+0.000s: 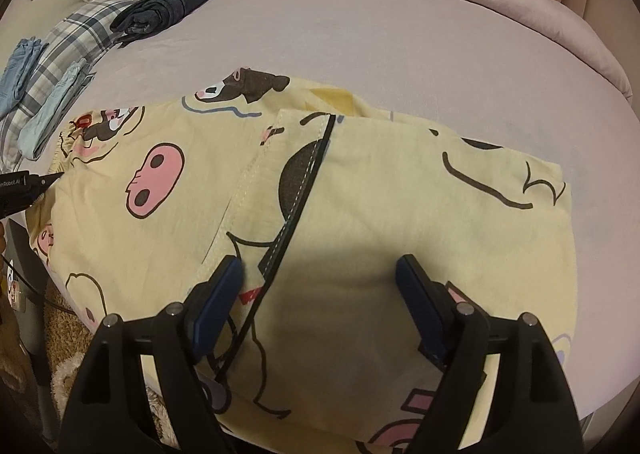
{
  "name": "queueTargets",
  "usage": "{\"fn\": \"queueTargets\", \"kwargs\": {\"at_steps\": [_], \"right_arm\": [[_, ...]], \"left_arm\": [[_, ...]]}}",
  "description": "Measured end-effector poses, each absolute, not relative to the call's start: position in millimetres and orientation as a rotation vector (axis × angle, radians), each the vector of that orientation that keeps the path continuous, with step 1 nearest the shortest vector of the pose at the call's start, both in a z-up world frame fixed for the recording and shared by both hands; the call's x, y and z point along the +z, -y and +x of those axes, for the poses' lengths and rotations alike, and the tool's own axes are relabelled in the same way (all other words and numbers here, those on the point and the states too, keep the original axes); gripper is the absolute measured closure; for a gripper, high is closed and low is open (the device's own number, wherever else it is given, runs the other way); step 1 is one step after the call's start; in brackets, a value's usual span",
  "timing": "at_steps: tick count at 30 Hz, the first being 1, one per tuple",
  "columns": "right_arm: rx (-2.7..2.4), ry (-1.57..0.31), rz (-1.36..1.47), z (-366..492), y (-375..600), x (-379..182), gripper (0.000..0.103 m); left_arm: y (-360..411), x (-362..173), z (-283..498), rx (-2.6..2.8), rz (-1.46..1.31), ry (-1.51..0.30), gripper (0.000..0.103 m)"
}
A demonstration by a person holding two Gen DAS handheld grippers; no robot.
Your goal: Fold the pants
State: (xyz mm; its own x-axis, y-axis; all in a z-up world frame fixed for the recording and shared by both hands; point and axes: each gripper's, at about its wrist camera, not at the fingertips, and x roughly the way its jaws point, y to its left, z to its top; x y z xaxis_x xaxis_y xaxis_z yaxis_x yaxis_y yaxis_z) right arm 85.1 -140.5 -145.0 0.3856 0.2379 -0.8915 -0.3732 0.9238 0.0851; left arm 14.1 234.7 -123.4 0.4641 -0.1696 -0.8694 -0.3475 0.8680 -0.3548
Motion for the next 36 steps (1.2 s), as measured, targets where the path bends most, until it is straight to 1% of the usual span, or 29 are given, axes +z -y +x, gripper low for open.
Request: {"fn": "queueTargets", "kwargs": {"at_steps": [2, 11, 19, 26, 31, 36], "right_arm": [[0.401, -1.109, -0.128, 84.8, 144.0, -143.6, 0.023], [0.415, -1.083, -0.018, 84.1, 169.0, -132.4, 0.025], [0.347, -1.024, 0.057, 74.2, 210.9, -112.3, 0.025], [0.224, -0.98, 0.133, 62.7, 267.5, -96.9, 0.025], [0.127, -0.986, 0.187, 51.0, 307.5, -100.8, 0.025], [0.044, -1.012, 0.255, 39.9, 341.1, -110.8, 0.025]], "left_arm": [[-225.5, -110.4, 12.4, 0.099, -0.543, -1.071, 0.081], [-163.5, -33.4, 17.3, -0.059, -0.409, -0.942, 0.081], [-79.7, -5.3, 41.4, -0.302, -0.326, -0.921, 0.081], [6.1, -12.9, 68.4, -0.492, -0.251, -0.97, 0.081], [61.4, -43.6, 87.8, -0.575, -0.206, -1.075, 0.081], [97.6, -79.1, 103.9, -0.599, -0.181, -1.173, 0.081]]}}
